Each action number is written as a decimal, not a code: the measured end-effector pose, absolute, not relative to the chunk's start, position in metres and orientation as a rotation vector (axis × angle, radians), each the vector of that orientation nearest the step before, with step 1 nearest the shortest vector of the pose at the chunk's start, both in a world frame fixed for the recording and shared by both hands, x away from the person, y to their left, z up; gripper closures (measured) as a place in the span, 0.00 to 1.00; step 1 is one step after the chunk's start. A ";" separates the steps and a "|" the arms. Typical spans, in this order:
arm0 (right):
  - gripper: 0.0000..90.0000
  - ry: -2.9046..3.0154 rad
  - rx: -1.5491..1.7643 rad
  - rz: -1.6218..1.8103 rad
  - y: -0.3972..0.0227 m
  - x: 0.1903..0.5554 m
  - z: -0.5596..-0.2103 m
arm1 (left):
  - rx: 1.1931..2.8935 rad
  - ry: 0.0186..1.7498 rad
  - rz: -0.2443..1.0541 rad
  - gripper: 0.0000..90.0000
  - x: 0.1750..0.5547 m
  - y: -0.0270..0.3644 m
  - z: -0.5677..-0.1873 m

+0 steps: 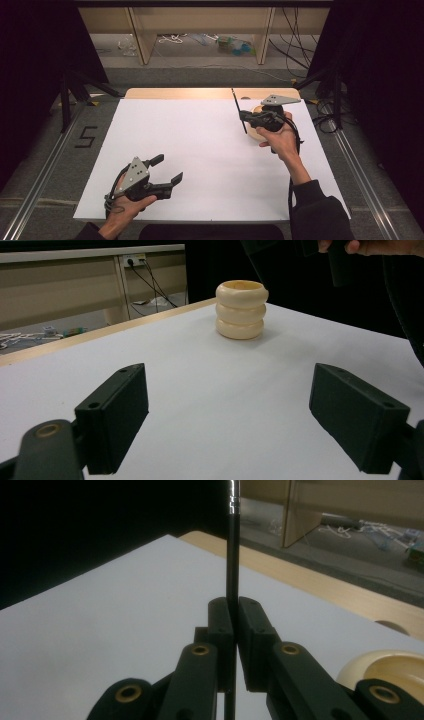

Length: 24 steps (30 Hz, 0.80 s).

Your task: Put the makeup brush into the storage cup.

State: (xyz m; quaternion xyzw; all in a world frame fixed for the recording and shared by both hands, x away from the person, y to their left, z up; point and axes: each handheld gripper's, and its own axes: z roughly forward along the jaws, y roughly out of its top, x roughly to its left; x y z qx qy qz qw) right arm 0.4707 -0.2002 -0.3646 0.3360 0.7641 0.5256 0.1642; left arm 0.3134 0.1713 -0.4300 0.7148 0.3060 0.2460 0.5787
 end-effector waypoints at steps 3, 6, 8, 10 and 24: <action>0.95 2.131 0.949 1.510 -0.205 0.470 -0.360 | 1.667 0.722 0.570 0.18 0.313 0.171 -0.430; 0.95 2.094 0.952 1.530 -0.210 0.470 -0.358 | 1.671 0.716 0.574 0.18 0.313 0.171 -0.430; 0.95 2.085 0.959 1.529 -0.212 0.470 -0.357 | 1.672 0.716 0.575 0.18 0.313 0.171 -0.430; 0.95 2.061 0.956 1.538 -0.215 0.470 -0.354 | 1.672 0.716 0.575 0.18 0.313 0.171 -0.430; 0.95 1.928 1.006 1.531 -0.240 0.477 -0.352 | 1.676 0.714 0.574 0.18 0.314 0.171 -0.431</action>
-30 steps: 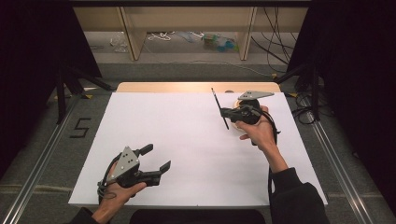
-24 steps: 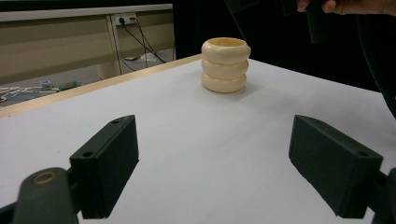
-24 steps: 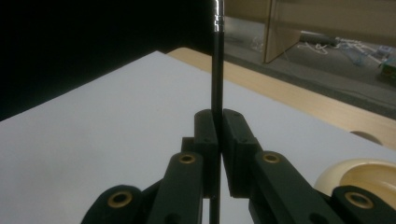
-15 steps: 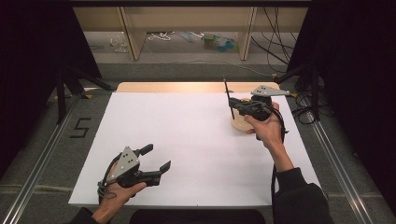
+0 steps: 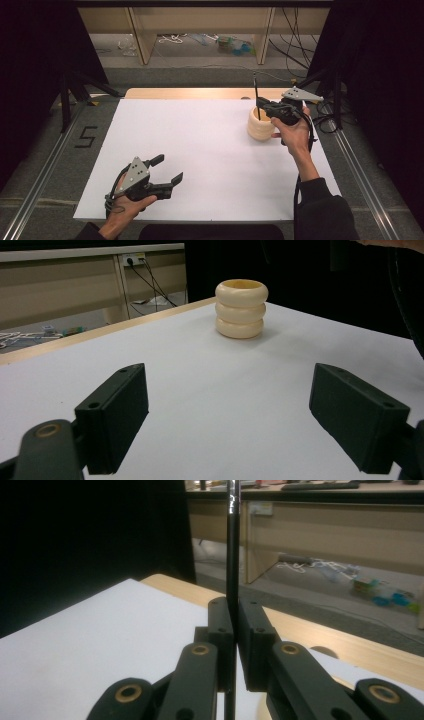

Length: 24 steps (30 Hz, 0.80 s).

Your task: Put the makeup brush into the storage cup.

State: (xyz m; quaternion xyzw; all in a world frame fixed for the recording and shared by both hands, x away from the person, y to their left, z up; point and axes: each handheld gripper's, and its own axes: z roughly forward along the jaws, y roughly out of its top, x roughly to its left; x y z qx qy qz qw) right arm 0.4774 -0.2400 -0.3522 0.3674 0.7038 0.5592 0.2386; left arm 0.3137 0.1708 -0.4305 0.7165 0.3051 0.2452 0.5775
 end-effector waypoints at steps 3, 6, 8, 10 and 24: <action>0.95 1.898 1.026 1.533 -0.246 0.481 -0.354 | 1.679 0.714 0.574 0.18 0.314 0.171 -0.431; 0.95 1.868 1.042 1.525 -0.250 0.484 -0.356 | 1.678 0.715 0.573 0.18 0.314 0.170 -0.431; 0.95 1.866 1.056 1.520 -0.253 0.486 -0.357 | 1.679 0.714 0.574 0.18 0.314 0.171 -0.431; 0.95 1.854 1.064 1.519 -0.255 0.489 -0.359 | 1.679 0.714 0.574 0.18 0.314 0.171 -0.431; 0.95 1.811 1.108 1.475 -0.261 0.504 -0.368 | 1.674 0.725 0.567 0.18 0.313 0.170 -0.431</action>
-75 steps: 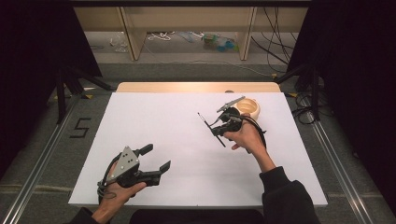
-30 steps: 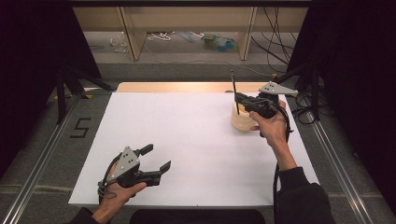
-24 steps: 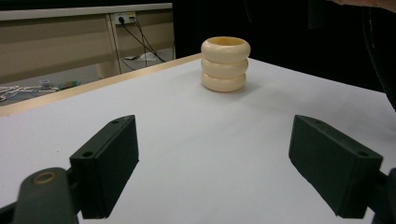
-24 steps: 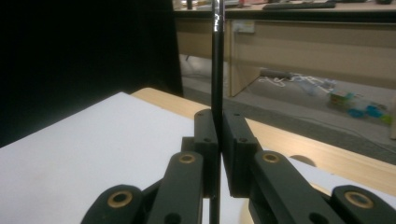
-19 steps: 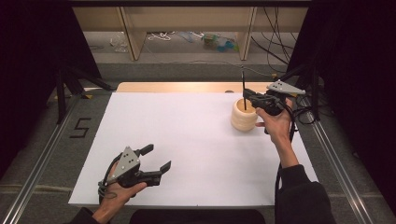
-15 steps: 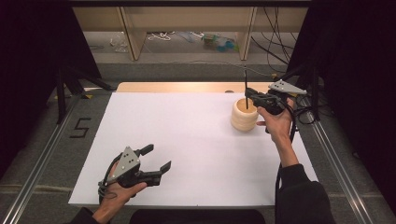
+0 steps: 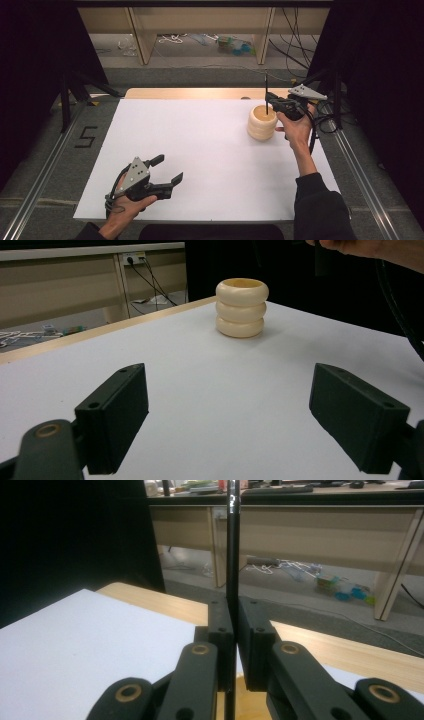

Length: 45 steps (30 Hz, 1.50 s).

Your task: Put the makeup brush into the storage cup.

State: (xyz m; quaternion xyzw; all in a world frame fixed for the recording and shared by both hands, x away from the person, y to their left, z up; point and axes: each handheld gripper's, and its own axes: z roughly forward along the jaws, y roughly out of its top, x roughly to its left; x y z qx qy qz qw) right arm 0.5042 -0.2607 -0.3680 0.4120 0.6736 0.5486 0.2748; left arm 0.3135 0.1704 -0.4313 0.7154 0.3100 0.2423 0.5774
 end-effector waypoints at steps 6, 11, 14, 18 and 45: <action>0.95 1.793 1.121 1.467 -0.263 0.510 -0.372 | 1.673 0.729 0.565 0.18 0.313 0.170 -0.431; 0.95 1.790 1.136 1.466 -0.261 0.514 -0.374 | 1.672 0.731 0.563 0.18 0.313 0.171 -0.431; 0.95 1.782 1.135 1.460 -0.261 0.517 -0.375 | 1.671 0.731 0.562 0.18 0.313 0.171 -0.431; 0.95 1.781 1.149 1.449 -0.262 0.519 -0.376 | 1.671 0.729 0.563 0.18 0.313 0.171 -0.431; 0.95 1.790 1.188 1.409 -0.262 0.529 -0.389 | 1.669 0.730 0.564 0.18 0.313 0.171 -0.431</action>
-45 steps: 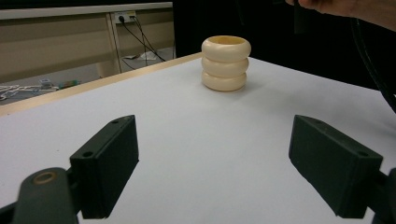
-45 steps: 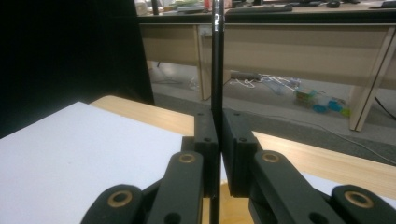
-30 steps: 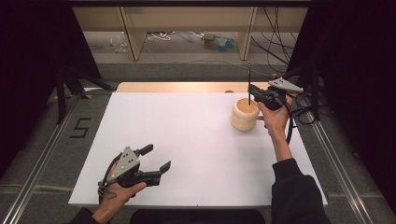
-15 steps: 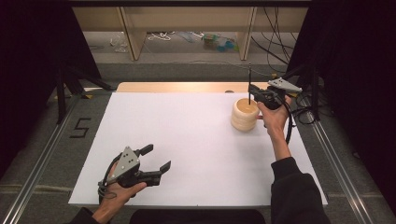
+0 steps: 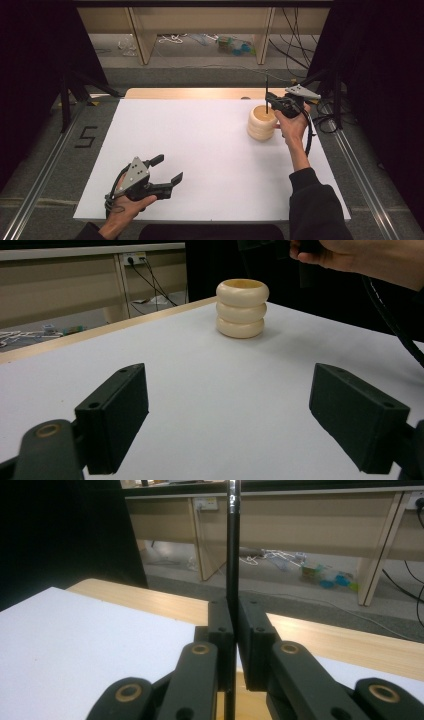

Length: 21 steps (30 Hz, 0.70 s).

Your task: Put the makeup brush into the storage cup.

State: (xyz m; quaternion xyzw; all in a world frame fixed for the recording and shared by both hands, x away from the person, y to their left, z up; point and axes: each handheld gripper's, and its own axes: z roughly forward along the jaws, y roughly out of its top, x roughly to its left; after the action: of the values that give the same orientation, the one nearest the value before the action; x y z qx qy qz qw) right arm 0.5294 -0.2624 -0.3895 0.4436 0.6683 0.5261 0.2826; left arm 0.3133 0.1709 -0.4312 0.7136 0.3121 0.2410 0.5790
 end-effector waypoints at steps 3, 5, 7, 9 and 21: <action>0.95 1.794 1.185 1.410 -0.262 0.530 -0.392 | 1.667 0.731 0.563 0.18 0.313 0.171 -0.431; 0.95 1.800 1.188 1.403 -0.262 0.530 -0.393 | 1.667 0.731 0.563 0.18 0.313 0.171 -0.431; 0.95 1.798 1.190 1.404 -0.262 0.531 -0.395 | 1.674 0.719 0.572 0.18 0.314 0.172 -0.431; 0.95 1.800 1.196 1.399 -0.262 0.531 -0.398 | 1.668 0.730 0.564 0.18 0.313 0.171 -0.431; 0.95 1.821 1.208 1.396 -0.262 0.531 -0.410 | 1.670 0.725 0.567 0.18 0.314 0.171 -0.431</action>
State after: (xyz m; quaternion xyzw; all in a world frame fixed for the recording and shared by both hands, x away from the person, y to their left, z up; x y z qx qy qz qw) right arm 0.5310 -0.2615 -0.4104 0.4483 0.6760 0.5183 0.2709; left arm 0.3136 0.1711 -0.4311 0.7140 0.3102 0.2425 0.5790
